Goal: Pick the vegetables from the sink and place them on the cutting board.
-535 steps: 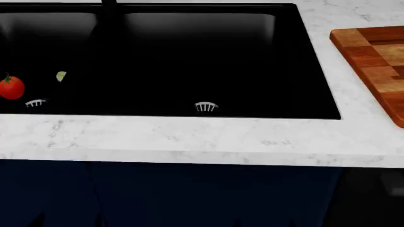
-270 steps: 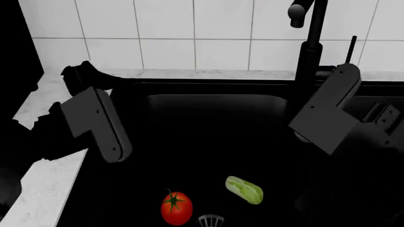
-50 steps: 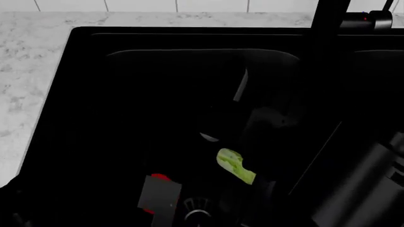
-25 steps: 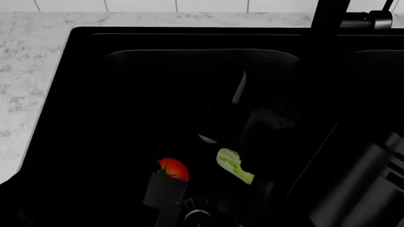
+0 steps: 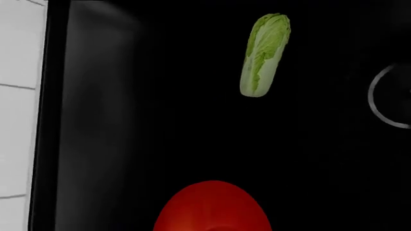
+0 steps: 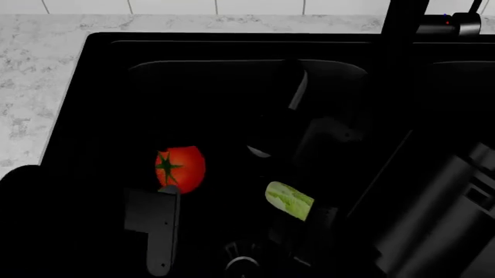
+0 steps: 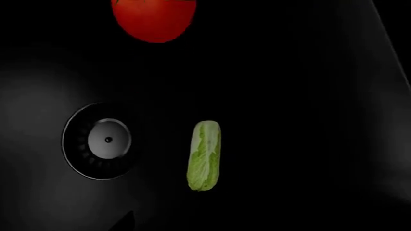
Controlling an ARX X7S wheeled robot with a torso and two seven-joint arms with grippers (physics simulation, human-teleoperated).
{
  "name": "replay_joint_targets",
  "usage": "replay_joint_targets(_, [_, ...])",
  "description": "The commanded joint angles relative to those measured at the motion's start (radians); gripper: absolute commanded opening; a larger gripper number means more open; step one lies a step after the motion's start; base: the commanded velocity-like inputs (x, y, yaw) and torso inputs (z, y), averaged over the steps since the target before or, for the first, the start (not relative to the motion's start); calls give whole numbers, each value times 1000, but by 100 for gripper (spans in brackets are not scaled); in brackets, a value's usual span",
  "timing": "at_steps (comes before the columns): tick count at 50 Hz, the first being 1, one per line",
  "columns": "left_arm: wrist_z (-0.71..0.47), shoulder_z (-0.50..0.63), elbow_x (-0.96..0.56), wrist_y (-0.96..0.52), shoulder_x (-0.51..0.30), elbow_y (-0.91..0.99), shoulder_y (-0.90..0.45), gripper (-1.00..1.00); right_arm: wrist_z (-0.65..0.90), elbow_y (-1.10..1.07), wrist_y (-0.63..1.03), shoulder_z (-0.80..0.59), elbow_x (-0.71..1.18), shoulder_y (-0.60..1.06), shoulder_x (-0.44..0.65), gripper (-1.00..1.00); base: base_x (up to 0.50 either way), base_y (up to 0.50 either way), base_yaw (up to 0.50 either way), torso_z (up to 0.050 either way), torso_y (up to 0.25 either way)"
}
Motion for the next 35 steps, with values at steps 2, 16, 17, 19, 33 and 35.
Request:
replay_joint_targets(2, [28,-72,-25,-56,-61,82,-20,-100,-40,43,-16,3,-22,12,-40,100,0,4,0,0,0])
replay_joint_targets(16, [-15,-129,-21,-125,-130,202,0,-100,-59,135,-35,-56,-56,28,-81,100,0,2,1,0,0])
replay_joint_targets(17, [-41,-118,19,-127,-133,196,-3,-100,-61,152,-36,-64,-60,29,-90,100,0,0,5,0,0])
replay_joint_targets(19, [-47,-137,1,-142,-130,208,3,-100,-66,176,-33,-74,-64,32,-104,100,0,2,5,0,0])
replay_joint_targets(33, [-158,-238,-55,-174,-217,502,140,-100,-77,463,-213,-130,-149,4,-240,100,0,1,1,0,0])
replay_joint_targets(35, [-160,-242,-56,-189,-227,531,155,-100,-82,512,-244,-147,-160,-16,-259,100,0,0,0,0,0])
